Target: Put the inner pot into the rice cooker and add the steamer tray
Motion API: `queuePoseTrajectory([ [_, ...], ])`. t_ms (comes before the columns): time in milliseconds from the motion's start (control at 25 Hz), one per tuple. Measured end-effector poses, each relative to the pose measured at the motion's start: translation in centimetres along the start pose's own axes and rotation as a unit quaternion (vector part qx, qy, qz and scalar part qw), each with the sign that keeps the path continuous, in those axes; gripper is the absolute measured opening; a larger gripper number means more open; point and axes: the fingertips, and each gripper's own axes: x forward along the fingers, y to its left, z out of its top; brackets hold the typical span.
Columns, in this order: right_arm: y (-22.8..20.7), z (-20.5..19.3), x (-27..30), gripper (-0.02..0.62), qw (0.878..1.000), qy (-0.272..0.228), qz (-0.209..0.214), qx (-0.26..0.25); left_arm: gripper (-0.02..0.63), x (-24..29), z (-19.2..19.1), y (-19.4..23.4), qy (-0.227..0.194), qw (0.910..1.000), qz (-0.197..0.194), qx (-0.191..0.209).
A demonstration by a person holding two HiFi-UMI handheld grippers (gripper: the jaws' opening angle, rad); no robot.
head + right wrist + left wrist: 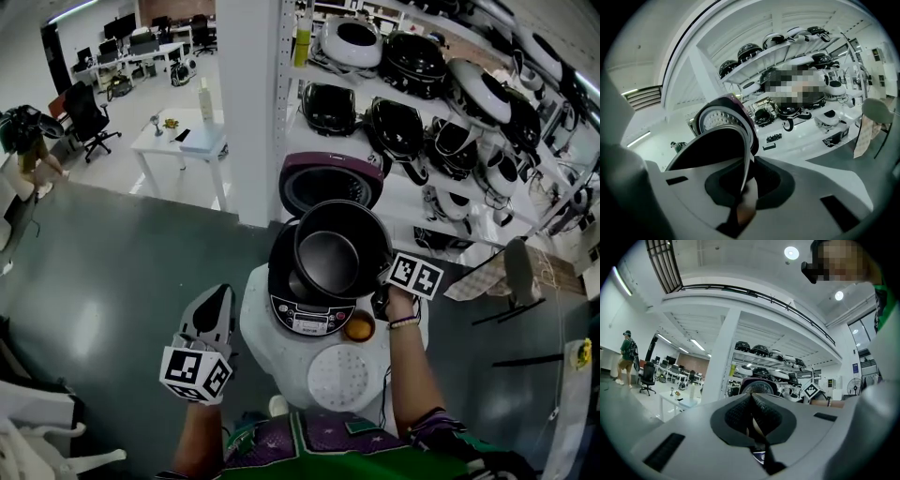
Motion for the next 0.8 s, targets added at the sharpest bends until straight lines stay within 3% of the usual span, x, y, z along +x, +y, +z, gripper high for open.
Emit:
queuePoseTrajectory([
  [800, 0.3, -4.6, 7.0, 0.037, 0.997, 0.068, -0.005, -0.033, 0.021, -1.4, -1.7, 2.9, 0.026, 0.9978, 0.059, -0.012],
])
